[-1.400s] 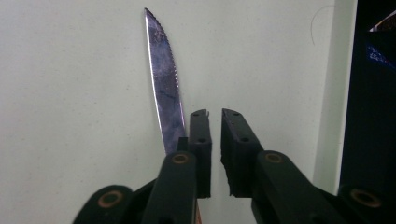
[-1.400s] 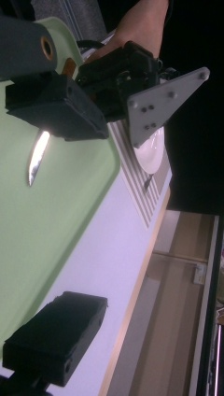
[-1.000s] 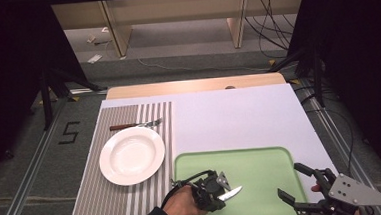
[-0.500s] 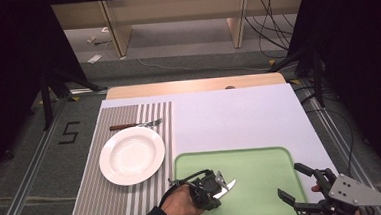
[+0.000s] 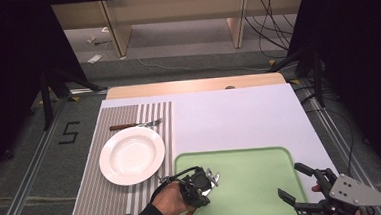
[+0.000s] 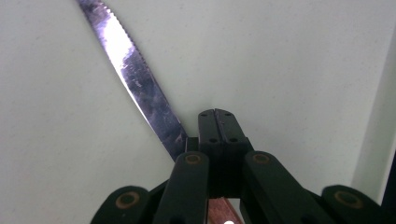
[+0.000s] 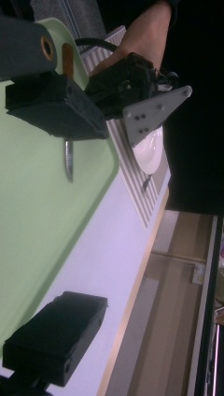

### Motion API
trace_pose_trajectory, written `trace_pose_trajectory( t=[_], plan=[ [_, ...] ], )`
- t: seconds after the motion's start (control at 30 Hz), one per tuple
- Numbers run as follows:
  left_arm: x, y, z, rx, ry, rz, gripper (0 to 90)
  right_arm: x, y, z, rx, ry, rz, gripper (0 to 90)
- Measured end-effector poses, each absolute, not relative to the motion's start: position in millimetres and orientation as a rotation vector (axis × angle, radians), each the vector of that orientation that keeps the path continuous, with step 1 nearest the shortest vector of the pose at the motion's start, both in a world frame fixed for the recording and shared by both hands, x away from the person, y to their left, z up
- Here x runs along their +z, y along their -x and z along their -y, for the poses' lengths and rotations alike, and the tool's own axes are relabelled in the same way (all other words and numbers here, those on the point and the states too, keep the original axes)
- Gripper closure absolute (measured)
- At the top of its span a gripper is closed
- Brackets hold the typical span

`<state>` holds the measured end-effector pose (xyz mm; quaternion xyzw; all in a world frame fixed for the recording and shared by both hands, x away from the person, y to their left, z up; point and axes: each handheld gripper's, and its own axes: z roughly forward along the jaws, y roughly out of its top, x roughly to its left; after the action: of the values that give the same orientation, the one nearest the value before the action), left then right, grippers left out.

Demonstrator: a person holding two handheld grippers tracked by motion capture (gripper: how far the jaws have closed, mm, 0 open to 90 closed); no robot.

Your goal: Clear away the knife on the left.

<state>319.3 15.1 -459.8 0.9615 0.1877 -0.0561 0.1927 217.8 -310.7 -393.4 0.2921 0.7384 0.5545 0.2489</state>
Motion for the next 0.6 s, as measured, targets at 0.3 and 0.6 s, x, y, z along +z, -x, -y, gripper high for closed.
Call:
trace_pose_trajectory(
  t=[0.3, 0.6],
  plan=[
    [-459, -321, -24, -0.171, -2.73, -0.534, 89.8, -393, -218, 311, 1.512, -0.794, -2.009, 16.9],
    [-459, -324, -37, -0.178, -2.723, -0.581, 89.8, -393, -217, 311, 1.512, -0.794, -2.008, 16.9]
  ],
)
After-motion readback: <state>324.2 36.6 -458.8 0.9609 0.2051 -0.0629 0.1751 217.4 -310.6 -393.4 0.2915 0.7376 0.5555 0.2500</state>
